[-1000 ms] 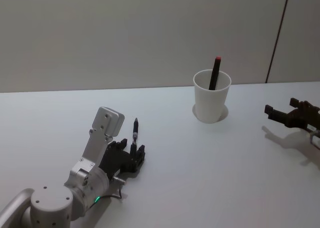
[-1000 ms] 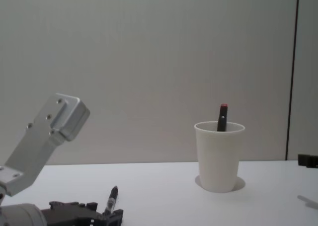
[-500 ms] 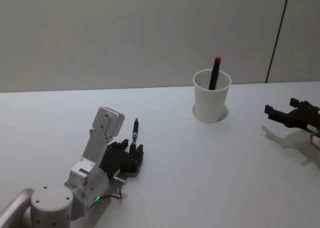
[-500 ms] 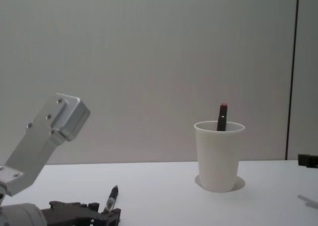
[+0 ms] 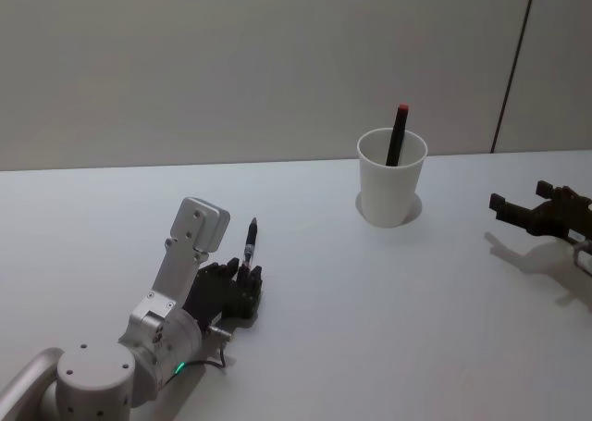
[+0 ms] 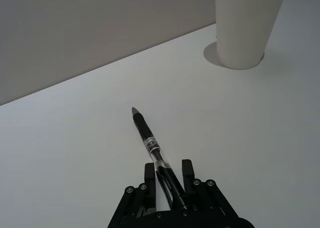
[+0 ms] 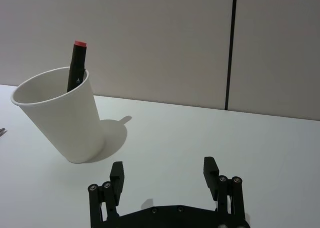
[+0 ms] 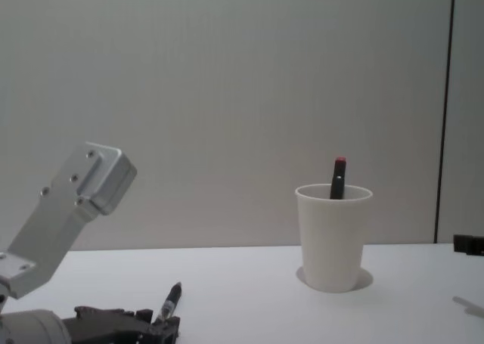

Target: Place the pen into the pen holder.

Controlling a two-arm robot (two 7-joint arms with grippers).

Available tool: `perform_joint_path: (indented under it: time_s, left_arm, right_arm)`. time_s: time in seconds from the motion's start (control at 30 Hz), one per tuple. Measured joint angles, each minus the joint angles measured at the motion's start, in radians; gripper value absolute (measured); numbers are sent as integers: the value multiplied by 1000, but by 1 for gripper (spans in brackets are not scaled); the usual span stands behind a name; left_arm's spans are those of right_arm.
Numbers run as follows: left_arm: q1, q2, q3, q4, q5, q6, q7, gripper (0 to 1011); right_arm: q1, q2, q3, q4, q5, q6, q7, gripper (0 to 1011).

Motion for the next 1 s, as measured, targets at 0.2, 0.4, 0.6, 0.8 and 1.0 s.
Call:
perform_joint_path:
  time_s: [0.2, 0.4, 0.6, 0.8, 1.0]
  left_arm:
    - [0, 0, 0, 0, 0, 1, 0, 287]
    - [0, 0, 0, 1, 0, 1, 0, 250]
    - [0, 0, 0, 1, 0, 1, 0, 209]
    - [0, 0, 0, 1, 0, 1, 1, 179]
    - [0, 0, 0, 1, 0, 1, 1, 171]
  right_arm:
    - [0, 0, 0, 0, 0, 0, 0, 1002]
    - [0, 0, 0, 0, 0, 0, 0, 1002]
    - [0, 0, 0, 0, 0, 0, 0, 1002]
    - [0, 0, 0, 0, 0, 0, 0, 1002]
    - [0, 0, 0, 0, 0, 0, 0, 1002]
